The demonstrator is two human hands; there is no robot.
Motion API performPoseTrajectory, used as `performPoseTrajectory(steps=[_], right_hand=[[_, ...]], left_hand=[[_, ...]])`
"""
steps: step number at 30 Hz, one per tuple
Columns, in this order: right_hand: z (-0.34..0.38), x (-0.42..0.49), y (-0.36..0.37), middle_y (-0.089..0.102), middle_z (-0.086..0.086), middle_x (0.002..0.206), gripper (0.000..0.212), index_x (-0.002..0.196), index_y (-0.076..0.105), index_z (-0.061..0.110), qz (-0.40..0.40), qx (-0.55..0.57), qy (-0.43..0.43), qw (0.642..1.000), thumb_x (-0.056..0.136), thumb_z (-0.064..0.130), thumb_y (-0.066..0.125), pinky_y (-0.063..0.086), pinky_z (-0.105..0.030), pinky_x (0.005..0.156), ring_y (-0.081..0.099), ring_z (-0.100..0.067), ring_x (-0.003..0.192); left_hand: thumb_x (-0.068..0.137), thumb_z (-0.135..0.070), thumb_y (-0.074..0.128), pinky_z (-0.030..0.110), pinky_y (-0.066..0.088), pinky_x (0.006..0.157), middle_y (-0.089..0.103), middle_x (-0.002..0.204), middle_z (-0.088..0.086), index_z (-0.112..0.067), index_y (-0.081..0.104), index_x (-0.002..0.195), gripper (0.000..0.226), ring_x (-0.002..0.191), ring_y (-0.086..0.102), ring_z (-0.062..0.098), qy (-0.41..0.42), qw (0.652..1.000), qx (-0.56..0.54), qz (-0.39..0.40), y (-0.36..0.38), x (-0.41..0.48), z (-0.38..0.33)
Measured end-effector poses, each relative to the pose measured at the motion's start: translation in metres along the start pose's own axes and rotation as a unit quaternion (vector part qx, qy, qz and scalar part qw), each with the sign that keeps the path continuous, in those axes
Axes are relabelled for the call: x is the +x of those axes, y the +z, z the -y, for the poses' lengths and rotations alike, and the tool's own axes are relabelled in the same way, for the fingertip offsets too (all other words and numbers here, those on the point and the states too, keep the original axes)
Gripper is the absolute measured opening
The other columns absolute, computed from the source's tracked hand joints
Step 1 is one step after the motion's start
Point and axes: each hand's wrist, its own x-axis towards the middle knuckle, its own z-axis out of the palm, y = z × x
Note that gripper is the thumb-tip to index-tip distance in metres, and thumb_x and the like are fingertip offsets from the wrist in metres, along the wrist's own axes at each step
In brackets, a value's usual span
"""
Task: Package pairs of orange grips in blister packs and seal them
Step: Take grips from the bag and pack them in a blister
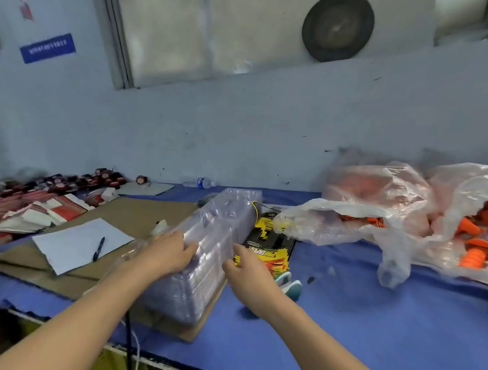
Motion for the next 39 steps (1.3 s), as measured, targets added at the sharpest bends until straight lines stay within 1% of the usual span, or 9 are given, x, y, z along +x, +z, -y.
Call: performPoseTrajectory(steps=[3,6,17,20,25,28,32,36,39], right_hand=[[0.000,-0.001,0.022,0.045,-0.004,0.133,0.040,0.135,0.043,0.016,0.057,-0.026,-0.001,0.998,0.096,0.026,0.042,0.043,-0.032,0.090,0.050,-0.025,0.114],[0.000,-0.004,0.034,0.027,-0.001,0.157,0.056,0.151,0.027,0.015,0.077,-0.059,-0.022,0.995,0.099,0.029,0.042,0.029,-0.035,0.110,0.033,-0.025,0.140],[-0.004,0.009,0.035,0.024,0.002,0.157,0.055,0.152,0.025,0.018,0.056,-0.050,-0.038,0.996,0.101,0.035,0.039,0.035,-0.026,0.095,0.040,-0.022,0.134],[0.002,0.014,0.016,0.022,0.001,0.158,0.058,0.154,0.019,0.021,0.007,-0.024,-0.059,0.998,0.102,0.037,0.039,0.033,-0.020,0.092,0.039,-0.017,0.133],[0.031,0.014,-0.049,0.024,0.006,0.154,0.055,0.153,0.018,0.028,-0.184,-0.001,-0.141,0.973,0.102,0.035,0.037,0.033,-0.024,0.102,0.038,-0.010,0.132],[0.051,0.003,-0.104,0.025,0.000,0.153,0.053,0.153,0.022,0.022,-0.314,-0.071,-0.210,0.923,0.103,0.029,0.039,0.032,-0.025,0.104,0.035,-0.017,0.136],[0.072,-0.033,-0.179,0.034,-0.012,0.151,0.049,0.148,0.035,0.013,-0.456,-0.210,-0.314,0.806,0.100,0.017,0.041,0.030,-0.035,0.106,0.038,-0.024,0.132],[0.062,-0.073,-0.235,0.045,-0.011,0.145,0.043,0.141,0.047,0.012,-0.451,-0.352,-0.354,0.740,0.099,0.015,0.041,0.031,-0.037,0.108,0.044,-0.027,0.131],[0.024,-0.096,-0.256,0.053,-0.009,0.138,0.040,0.136,0.053,0.012,-0.376,-0.430,-0.317,0.757,0.097,0.011,0.047,0.031,-0.041,0.111,0.048,-0.029,0.128]], left_hand=[[0.093,-0.067,0.039,0.043,0.038,0.099,0.054,0.132,0.007,-0.021,0.054,0.114,0.053,0.127,0.045,0.030,-0.005,1.000,0.010,-0.012,0.007,-0.001,-0.003],[0.094,-0.060,0.041,0.042,0.038,0.097,0.056,0.127,0.008,-0.024,0.052,0.098,0.038,0.123,0.046,0.028,-0.011,0.999,0.030,-0.030,0.010,-0.002,-0.009],[0.095,-0.055,0.050,0.034,0.046,0.084,0.063,0.123,0.009,-0.012,0.056,0.128,0.055,0.100,0.057,0.020,0.003,0.969,-0.194,-0.155,-0.021,-0.003,-0.010],[0.094,-0.057,0.051,0.036,0.048,0.086,0.065,0.115,0.005,-0.015,0.059,0.120,0.050,0.098,0.059,0.021,0.001,0.928,-0.309,-0.209,-0.047,-0.006,-0.017],[0.093,-0.056,0.054,0.029,0.048,0.077,0.067,0.098,-0.006,-0.026,0.063,0.105,0.033,0.090,0.063,0.011,0.068,0.823,-0.509,-0.243,-0.095,-0.019,-0.043],[0.090,-0.054,0.061,0.026,0.050,0.076,0.072,0.093,-0.001,-0.025,0.069,0.107,0.035,0.083,0.065,0.011,0.145,0.729,-0.664,-0.085,-0.112,-0.030,-0.064],[0.089,-0.055,0.055,0.032,0.053,0.085,0.070,0.105,0.010,-0.026,0.070,0.111,0.039,0.089,0.066,0.020,0.227,0.625,-0.716,0.214,-0.100,-0.030,-0.089],[0.077,-0.054,0.073,0.036,0.055,0.081,0.072,0.100,0.010,-0.022,0.075,0.105,0.042,0.089,0.069,0.024,0.232,0.548,-0.690,0.411,-0.048,-0.032,-0.130],[0.086,-0.051,0.066,0.036,0.050,0.075,0.070,0.092,0.011,-0.017,0.073,0.103,0.039,0.079,0.060,0.025,0.206,0.533,-0.639,0.515,0.007,-0.038,-0.164]])
